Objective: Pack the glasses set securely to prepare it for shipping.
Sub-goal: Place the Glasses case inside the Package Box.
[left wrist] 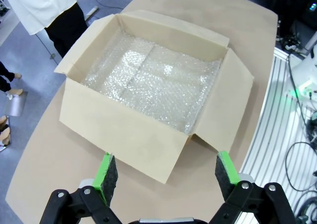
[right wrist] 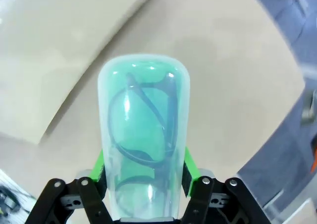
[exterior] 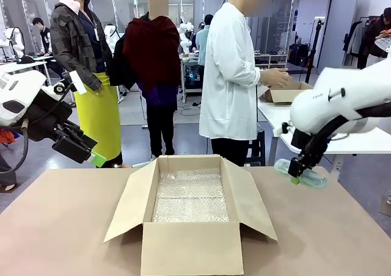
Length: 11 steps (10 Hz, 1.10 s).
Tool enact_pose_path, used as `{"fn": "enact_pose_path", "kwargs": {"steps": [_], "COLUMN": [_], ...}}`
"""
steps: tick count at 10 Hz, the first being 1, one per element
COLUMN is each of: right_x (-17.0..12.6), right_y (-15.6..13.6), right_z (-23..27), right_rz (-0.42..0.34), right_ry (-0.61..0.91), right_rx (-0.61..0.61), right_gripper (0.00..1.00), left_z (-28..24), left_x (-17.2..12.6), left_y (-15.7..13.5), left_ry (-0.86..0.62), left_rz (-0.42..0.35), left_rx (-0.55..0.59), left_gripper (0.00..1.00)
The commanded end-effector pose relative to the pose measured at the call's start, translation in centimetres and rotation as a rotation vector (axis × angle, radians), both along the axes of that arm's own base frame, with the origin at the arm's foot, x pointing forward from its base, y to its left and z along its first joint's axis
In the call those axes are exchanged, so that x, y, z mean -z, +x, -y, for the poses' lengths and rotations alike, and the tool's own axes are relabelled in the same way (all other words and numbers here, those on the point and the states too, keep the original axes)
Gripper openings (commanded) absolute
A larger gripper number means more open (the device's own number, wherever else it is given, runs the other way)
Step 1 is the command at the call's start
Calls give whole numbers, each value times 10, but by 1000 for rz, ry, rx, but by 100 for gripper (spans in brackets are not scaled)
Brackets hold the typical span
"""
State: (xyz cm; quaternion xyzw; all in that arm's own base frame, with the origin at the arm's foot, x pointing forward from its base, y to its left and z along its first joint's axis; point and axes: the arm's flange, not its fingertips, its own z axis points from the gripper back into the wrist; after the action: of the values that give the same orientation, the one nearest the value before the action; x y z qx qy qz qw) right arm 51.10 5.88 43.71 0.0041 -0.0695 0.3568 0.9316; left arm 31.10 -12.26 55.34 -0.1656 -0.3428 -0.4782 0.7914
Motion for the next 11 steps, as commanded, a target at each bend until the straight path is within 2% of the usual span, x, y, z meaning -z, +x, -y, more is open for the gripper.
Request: {"fn": "enact_pose_path", "kwargs": {"steps": [1, 2, 5, 7, 9, 11], "right_x": [-31, -45, -49, -38, -21, 15], "right_y": [-10, -8, 10, 30, 49, 75], "right_z": [-25, -55, -156, -231, -285, -319], "right_rz": [2, 4, 70, 82, 35, -22], "right_ry": [-35, -22, -57, -81, -102, -78], "right_rx": [-386, -520, -682, -753, -812, -825], "right_gripper": [24, 24, 24, 24, 24, 24], "left_z": [-1, -1, -1, -1, -1, -1], "left_x": [0, 0, 0, 0, 0, 0], "left_y": [0, 0, 0, 0, 0, 0], "left_ry": [-10, -10, -10, -10, -10, -10], "left_rz": [-3, -3, -3, -3, -3, -3], "left_rx": [11, 11, 11, 11, 11, 11], "left_gripper": [100, 100, 100, 100, 100, 100]}}
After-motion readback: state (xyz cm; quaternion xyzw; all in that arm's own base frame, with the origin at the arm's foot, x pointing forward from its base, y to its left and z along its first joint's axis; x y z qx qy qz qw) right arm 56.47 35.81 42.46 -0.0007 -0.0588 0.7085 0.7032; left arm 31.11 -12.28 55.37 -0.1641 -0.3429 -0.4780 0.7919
